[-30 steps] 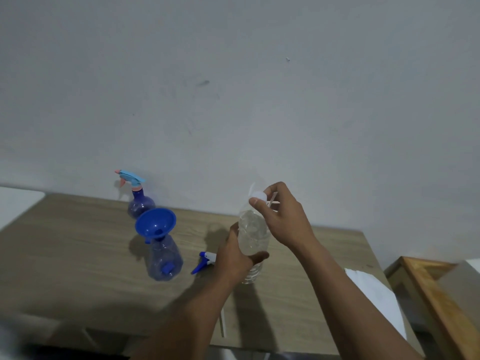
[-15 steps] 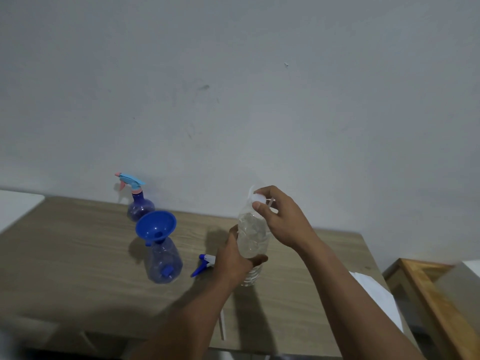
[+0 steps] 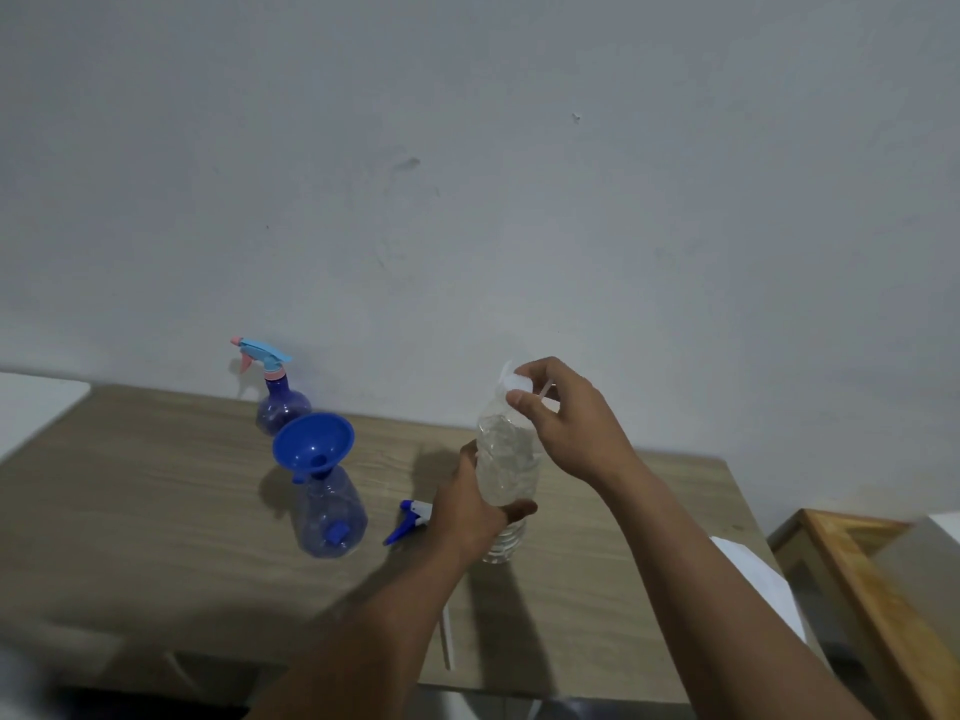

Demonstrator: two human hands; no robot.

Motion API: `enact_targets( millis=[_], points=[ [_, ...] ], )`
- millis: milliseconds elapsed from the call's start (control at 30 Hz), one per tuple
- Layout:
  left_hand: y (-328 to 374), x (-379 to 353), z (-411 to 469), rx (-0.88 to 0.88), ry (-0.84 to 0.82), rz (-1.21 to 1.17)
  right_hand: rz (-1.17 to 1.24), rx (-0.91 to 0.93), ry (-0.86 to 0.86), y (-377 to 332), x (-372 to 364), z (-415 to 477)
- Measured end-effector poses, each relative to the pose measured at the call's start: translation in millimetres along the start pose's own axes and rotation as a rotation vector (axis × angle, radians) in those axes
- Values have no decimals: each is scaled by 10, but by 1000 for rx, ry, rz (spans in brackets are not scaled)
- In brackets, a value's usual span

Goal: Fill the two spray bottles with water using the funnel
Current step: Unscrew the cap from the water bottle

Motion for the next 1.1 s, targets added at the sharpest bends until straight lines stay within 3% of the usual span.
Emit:
enact_targets(
  millis=[333, 533, 833, 933, 1100],
  points=[
    [39, -43, 2, -2, -27, -4, -148, 27, 1, -91, 138, 5],
    [-3, 17, 28, 0, 0, 3, -79, 37, 133, -132, 231, -61],
    [-14, 46, 3, -62, -21, -2, -38, -175, 219, 476, -63, -638],
    [-17, 39, -22, -93, -1, 30, -76, -246, 164, 746, -383, -867],
    [-56, 48, -38, -111, -3, 24, -122, -371, -96, 1124, -969, -1215]
  ],
)
Point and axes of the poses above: each hand's wrist, its own z-axis towards the middle knuckle, its own x-axis out of the back of the hand, y = z × x, the point moved 2 cm from there along z, towards the middle knuckle, and after that the axes turned 13 degrees about -z, right-handed, at the moved point
